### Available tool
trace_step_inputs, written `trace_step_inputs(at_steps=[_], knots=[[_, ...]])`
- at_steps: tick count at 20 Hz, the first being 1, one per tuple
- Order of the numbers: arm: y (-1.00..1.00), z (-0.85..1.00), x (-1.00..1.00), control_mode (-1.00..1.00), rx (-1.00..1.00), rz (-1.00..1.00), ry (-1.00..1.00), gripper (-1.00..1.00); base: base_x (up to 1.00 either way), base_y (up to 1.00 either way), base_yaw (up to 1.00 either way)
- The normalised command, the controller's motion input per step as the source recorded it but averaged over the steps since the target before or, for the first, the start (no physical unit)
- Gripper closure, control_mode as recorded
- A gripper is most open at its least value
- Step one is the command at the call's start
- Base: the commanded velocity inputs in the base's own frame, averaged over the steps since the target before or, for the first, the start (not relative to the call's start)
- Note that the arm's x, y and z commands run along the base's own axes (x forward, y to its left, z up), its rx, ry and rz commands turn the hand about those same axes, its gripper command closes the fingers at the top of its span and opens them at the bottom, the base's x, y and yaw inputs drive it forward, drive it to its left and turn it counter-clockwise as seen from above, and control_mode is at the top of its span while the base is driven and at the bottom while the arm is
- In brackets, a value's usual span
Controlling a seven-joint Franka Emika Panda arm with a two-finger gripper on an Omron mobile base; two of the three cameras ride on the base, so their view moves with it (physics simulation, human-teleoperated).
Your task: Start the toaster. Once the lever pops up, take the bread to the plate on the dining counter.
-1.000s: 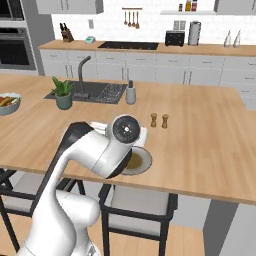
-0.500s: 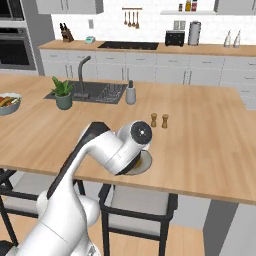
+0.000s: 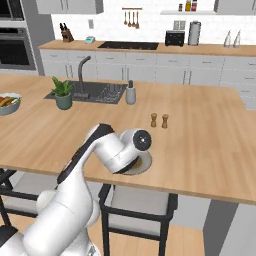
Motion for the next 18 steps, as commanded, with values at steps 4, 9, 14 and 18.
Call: trace_step_inputs(at_steps=[4, 9, 14, 18], knots=[[0.0, -0.36, 0.84, -1.0, 0.0, 0.02, 0.0, 1.0, 0.0, 0.0, 0.0], [0.0, -0.35, 0.77, -1.0, 0.0, 0.05, 0.01, 1.0, 0.0, 0.0, 0.0], [0.0, -0.48, 0.18, -1.0, 0.0, 0.07, 0.01, 1.0, 0.0, 0.0, 0.0], [-0.07, -0.35, 0.0, -1.0, 0.0, 0.06, 0.0, 1.0, 0.0, 0.0, 0.0]])
